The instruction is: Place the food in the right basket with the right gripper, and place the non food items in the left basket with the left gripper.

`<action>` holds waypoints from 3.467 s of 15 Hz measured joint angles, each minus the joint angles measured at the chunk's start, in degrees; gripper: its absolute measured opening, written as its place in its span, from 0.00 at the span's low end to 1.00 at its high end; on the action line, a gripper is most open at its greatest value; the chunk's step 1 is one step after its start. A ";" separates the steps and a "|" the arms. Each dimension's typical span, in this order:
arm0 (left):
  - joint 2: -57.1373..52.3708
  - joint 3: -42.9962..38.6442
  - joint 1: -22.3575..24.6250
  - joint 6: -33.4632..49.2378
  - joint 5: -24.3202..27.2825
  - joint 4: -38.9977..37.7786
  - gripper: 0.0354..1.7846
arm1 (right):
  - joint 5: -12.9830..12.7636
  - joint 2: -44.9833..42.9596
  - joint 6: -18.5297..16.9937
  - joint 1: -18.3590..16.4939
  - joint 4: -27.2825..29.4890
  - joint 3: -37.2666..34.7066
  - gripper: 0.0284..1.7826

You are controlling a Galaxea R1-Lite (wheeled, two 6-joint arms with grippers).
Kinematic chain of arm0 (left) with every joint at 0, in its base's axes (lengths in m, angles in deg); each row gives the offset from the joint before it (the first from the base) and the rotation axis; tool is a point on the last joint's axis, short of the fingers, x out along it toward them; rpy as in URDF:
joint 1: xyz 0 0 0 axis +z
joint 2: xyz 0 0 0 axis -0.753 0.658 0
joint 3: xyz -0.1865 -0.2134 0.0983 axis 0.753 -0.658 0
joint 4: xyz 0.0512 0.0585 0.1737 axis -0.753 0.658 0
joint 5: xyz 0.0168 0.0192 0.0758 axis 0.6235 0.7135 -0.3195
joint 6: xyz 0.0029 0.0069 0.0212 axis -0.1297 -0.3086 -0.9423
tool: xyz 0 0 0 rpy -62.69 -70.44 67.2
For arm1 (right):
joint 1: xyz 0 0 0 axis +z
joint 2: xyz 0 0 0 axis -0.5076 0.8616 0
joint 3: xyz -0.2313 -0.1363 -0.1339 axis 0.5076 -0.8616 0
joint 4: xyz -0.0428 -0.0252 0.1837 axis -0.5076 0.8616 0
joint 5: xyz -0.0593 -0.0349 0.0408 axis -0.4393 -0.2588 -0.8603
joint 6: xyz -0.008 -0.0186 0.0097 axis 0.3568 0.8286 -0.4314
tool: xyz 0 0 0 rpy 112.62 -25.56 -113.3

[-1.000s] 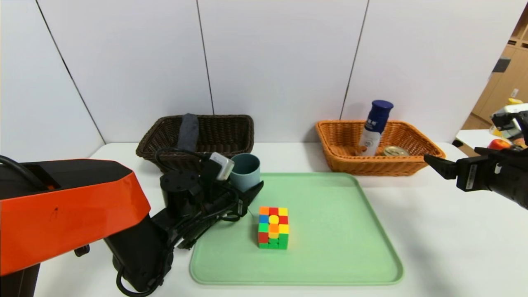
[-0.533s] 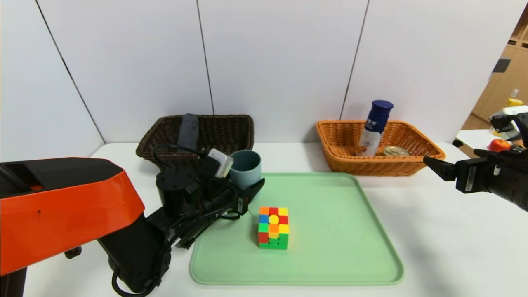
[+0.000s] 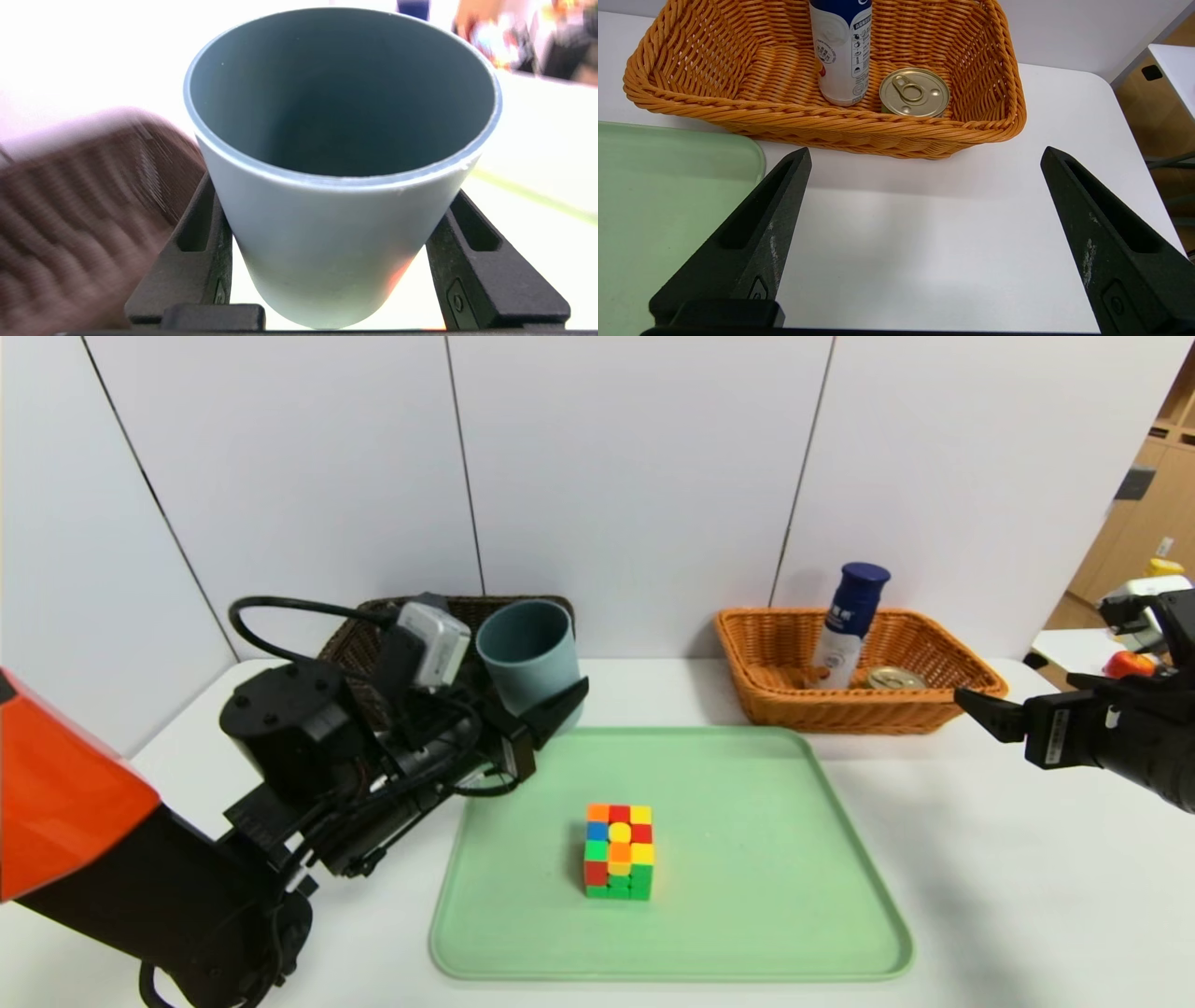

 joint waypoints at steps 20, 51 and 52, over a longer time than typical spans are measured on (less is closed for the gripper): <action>7.96 51.65 14.19 -5.21 -3.30 71.97 0.62 | -0.11 0.02 -1.74 -0.48 -7.94 -4.39 0.95; -3.17 31.98 8.13 -1.11 -6.18 46.56 0.93 | 0.00 -1.28 -1.63 -1.16 -8.00 -6.24 0.95; -5.05 27.32 6.28 -0.68 -6.18 43.33 0.93 | 0.00 -1.33 -1.63 -1.16 -8.05 -6.51 0.95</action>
